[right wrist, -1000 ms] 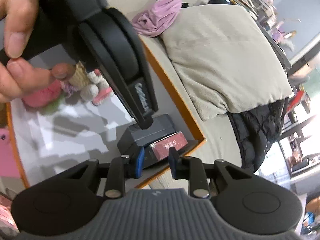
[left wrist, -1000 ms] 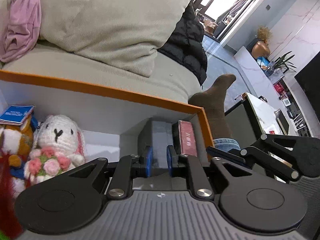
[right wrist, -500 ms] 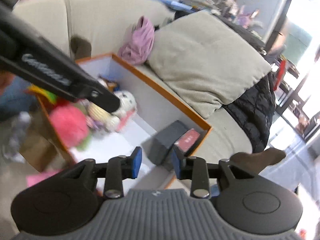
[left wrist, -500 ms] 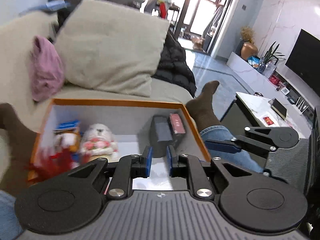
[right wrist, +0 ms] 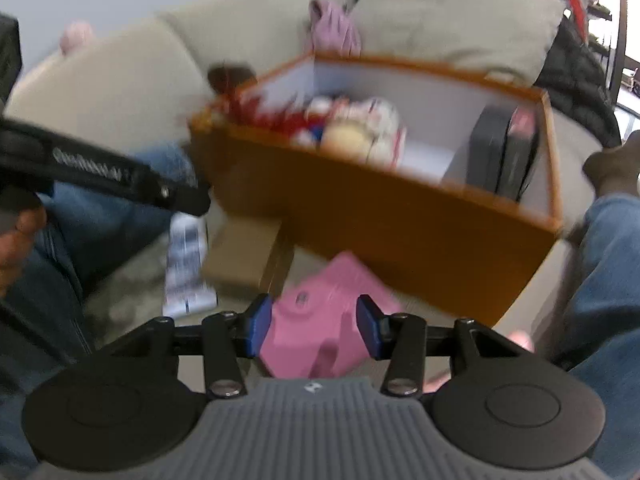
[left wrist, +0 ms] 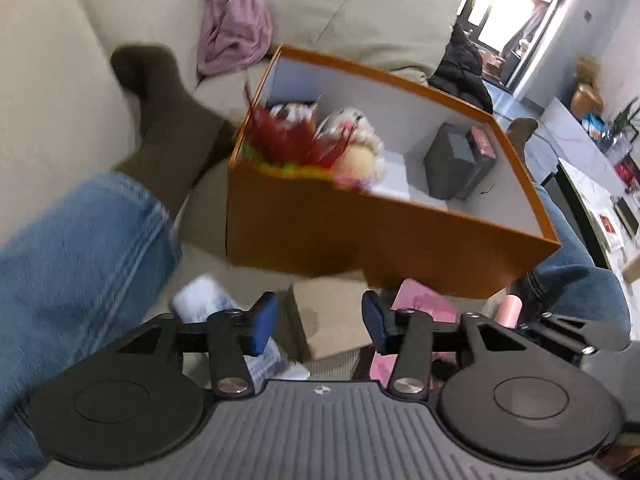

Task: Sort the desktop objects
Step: 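Open both grippers and withdraw them toward the remaining items, then grasp the brown cardboard cube with the left gripper while the right grasps the pink wallet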

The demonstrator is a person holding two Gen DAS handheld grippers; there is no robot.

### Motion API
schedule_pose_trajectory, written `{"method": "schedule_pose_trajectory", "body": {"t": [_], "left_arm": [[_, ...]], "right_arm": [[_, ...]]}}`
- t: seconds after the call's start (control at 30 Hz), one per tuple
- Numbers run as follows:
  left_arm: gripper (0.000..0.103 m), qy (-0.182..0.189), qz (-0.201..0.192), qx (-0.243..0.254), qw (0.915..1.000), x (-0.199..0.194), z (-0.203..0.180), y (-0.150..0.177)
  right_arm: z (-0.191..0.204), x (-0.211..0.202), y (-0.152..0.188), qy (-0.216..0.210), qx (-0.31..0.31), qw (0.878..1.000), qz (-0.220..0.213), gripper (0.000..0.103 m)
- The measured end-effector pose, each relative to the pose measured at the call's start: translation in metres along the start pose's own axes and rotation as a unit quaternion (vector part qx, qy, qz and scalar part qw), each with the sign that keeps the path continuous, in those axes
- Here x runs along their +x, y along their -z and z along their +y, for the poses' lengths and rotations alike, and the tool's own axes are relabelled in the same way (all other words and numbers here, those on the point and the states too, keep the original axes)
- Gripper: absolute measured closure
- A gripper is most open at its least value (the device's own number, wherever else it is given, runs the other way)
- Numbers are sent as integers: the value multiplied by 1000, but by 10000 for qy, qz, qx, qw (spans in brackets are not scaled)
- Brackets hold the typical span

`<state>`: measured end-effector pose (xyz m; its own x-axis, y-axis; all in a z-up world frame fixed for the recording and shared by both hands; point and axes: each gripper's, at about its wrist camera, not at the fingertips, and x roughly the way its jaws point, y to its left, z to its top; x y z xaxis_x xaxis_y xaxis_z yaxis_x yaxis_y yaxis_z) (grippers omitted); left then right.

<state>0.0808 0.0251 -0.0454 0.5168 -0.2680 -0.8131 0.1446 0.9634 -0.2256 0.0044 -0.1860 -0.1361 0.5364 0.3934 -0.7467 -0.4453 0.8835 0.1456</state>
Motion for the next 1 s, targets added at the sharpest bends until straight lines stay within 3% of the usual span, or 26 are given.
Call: {"method": "schedule_pose_trajectory", "body": {"t": [0.2,0.33,0.4,0.57,0.7,0.8,1.0], "left_arm": [[46,38,114,-231,9997,20,6,4],[43,77,322,-290,9990,36,8,10],[37,69,423,-354,9985,43,12,14],[23,386,512,-693,9955,54,22,15],[20,809,742,-1092,9879,69,33,17],[20,999,863,-1206,9839,80,32,17],[33,887,650,-893,9899,66,22,19]], "right_arm": [[26,33,7,247,-756,9959,432,43],[39,43,14,499,-1243,9901,410,35],[42,47,16,683,-1491,9856,405,33],[55,62,25,1013,-2078,9718,459,25],[56,67,28,1084,-2203,9684,434,24],[55,69,28,1101,-2229,9677,422,24],[51,65,27,1135,-2155,9691,378,31]]}}
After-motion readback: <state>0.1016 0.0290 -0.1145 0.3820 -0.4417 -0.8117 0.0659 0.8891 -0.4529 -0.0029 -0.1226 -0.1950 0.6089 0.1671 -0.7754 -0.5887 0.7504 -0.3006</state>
